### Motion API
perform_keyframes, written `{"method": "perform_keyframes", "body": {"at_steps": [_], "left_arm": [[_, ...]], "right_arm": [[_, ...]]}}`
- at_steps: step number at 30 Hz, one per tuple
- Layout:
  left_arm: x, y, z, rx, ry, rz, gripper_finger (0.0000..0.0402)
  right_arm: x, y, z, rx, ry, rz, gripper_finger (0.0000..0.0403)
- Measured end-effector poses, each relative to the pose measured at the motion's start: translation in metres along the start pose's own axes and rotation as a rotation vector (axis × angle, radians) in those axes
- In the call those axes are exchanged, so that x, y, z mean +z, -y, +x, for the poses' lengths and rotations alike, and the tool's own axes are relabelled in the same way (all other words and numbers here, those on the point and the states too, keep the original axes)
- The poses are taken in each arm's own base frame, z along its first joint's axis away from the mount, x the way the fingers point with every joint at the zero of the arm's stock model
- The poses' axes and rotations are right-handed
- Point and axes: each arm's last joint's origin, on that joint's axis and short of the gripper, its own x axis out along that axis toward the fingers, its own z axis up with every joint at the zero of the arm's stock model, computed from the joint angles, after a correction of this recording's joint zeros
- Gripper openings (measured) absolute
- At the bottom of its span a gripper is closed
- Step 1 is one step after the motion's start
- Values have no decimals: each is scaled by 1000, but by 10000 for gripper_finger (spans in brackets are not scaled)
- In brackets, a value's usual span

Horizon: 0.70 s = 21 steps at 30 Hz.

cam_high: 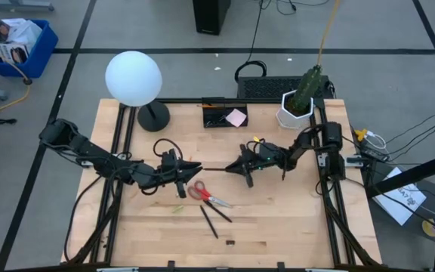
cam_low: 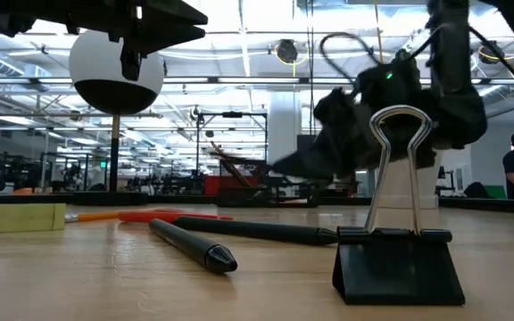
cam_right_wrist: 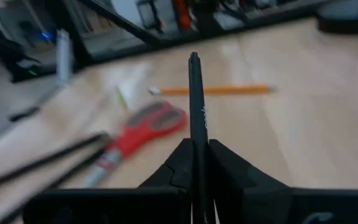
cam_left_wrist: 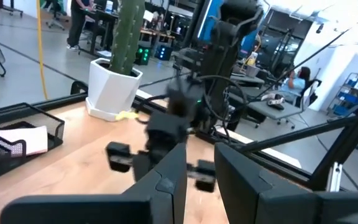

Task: Pick and place office supplies into organizer
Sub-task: Put the black pen into the desk organizer

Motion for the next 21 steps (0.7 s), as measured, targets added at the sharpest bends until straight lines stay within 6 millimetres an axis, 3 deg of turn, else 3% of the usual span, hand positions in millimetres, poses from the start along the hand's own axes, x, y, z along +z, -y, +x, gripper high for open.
{"method": "perform_keyframes", "body": {"at_steps": [7,13,21], "left_arm": [[0,-2,1,9,-2,-37,88],[1,-2,2,-3,-3,-54,93],[1,0,2,-68,-15,-39,187]], "right_arm": [[27,-29,-10,95,127,-38,24],[37,-40,-13,118,144,-62,24],[41,-42,-14,120,166,-70,24]]}}
